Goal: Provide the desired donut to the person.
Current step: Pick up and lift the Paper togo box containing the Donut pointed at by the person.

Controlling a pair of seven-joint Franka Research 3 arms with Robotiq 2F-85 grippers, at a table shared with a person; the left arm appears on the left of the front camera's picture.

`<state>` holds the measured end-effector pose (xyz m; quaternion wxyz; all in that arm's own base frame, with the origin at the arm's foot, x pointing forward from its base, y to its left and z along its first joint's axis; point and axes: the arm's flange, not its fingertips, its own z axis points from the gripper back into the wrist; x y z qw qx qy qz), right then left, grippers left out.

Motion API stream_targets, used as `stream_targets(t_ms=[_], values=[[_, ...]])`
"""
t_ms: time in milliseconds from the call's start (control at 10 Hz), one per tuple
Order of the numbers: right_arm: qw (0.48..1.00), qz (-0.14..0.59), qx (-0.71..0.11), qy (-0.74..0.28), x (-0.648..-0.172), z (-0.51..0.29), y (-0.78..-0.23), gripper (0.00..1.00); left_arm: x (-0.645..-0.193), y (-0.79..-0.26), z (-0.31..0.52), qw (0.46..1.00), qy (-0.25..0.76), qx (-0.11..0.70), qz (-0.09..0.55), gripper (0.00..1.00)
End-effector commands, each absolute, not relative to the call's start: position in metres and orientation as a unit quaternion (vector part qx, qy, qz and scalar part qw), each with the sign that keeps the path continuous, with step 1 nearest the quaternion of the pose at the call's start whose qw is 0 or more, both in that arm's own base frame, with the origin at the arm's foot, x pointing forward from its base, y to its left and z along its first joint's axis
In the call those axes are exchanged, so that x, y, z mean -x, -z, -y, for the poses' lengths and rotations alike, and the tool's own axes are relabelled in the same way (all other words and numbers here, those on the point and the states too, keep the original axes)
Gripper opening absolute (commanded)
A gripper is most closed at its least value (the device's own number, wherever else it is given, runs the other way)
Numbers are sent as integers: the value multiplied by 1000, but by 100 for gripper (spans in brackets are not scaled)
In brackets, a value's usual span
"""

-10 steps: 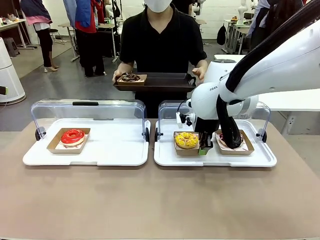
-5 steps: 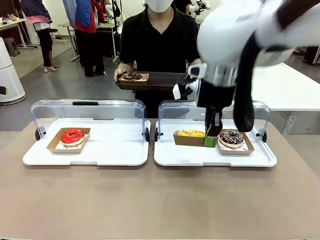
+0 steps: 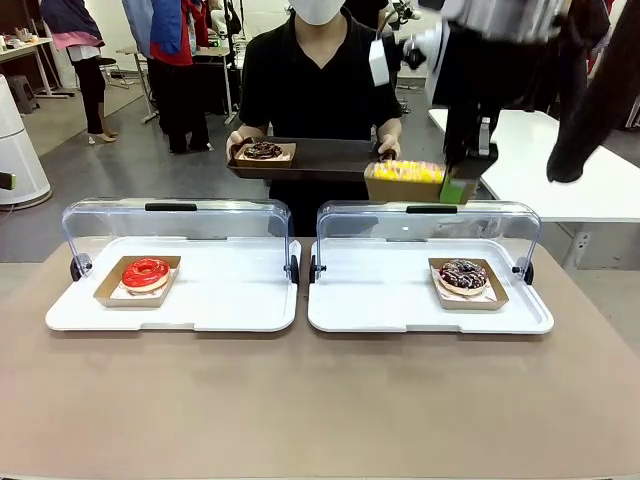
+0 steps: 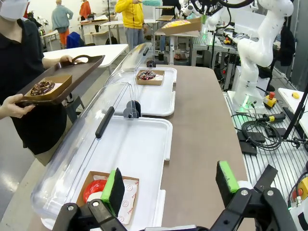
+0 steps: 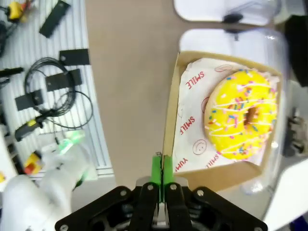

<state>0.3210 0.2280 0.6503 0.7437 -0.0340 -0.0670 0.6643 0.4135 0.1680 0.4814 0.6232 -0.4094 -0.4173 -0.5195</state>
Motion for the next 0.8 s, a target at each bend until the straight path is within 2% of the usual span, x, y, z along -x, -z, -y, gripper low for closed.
stream_targets(t_ms=[0,100,200,700], values=[[750,49,39,-658,-358,-236,-646,0,-411,-482,-169,622,522,408,417,100],[741,46,51,-668,-372,-233,-635,0,-411,-482,-169,622,522,408,417,100],[745,63,40,-662,-338,-228,-652,0,-411,-482,-169,622,522,408,417,100],[745,63,40,-662,-338,-228,-652,0,-411,-482,-169,622,522,408,417,100]])
